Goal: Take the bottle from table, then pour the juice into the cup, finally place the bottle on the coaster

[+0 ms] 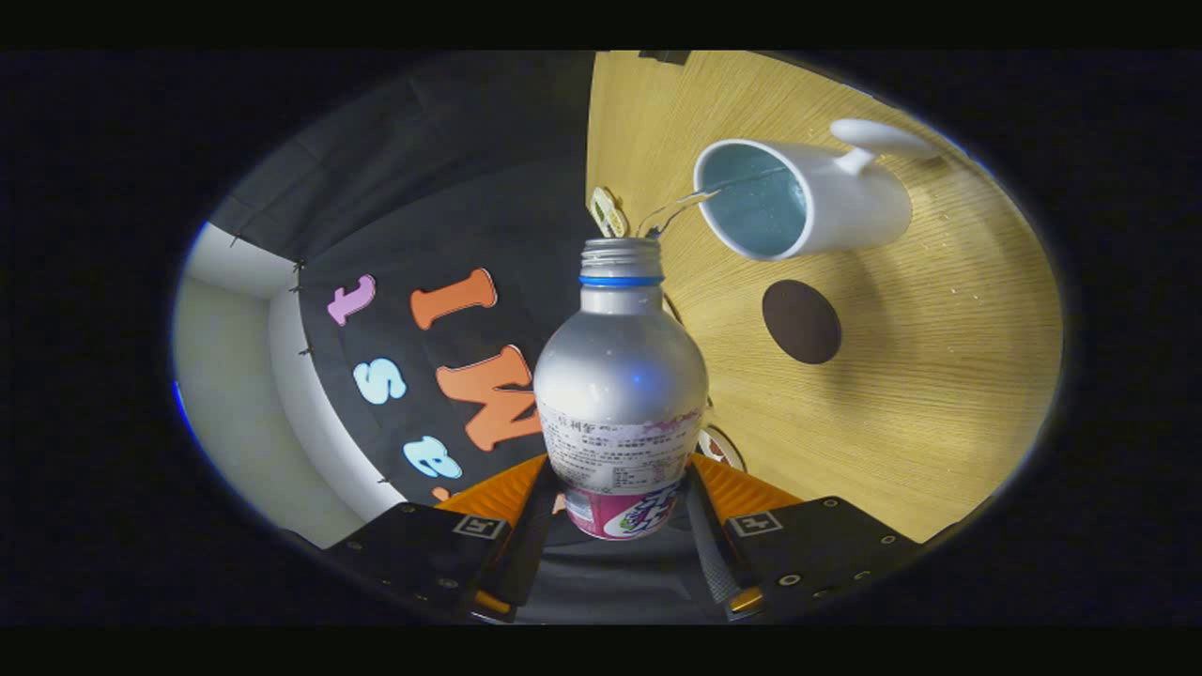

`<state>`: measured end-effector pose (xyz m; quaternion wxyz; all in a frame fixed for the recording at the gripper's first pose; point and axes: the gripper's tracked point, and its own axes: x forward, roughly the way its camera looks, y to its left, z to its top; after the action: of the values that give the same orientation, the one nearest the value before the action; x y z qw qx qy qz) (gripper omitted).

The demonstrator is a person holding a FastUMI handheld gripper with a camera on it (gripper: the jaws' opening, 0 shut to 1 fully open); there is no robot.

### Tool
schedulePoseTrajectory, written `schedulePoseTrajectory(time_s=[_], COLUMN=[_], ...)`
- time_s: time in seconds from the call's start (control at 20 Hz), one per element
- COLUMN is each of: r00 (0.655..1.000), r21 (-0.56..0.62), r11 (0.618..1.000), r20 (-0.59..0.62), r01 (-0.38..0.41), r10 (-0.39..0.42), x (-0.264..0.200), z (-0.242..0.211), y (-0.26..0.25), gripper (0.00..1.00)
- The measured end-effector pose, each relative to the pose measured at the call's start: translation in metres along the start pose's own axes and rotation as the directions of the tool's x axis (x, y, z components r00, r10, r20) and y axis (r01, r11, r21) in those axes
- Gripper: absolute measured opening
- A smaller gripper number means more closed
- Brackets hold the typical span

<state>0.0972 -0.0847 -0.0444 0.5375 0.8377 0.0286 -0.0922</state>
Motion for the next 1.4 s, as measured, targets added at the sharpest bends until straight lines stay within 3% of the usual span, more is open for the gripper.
schedulePoseTrajectory(time_s=[1.4], r00=[1.0], r21=[0.102], r11=[0.995], r20=[0.005], r01=[0.025], r10=[-0.026], x=[-0.0018], z=[0.0009], y=[-0.0054], gripper=[0.71])
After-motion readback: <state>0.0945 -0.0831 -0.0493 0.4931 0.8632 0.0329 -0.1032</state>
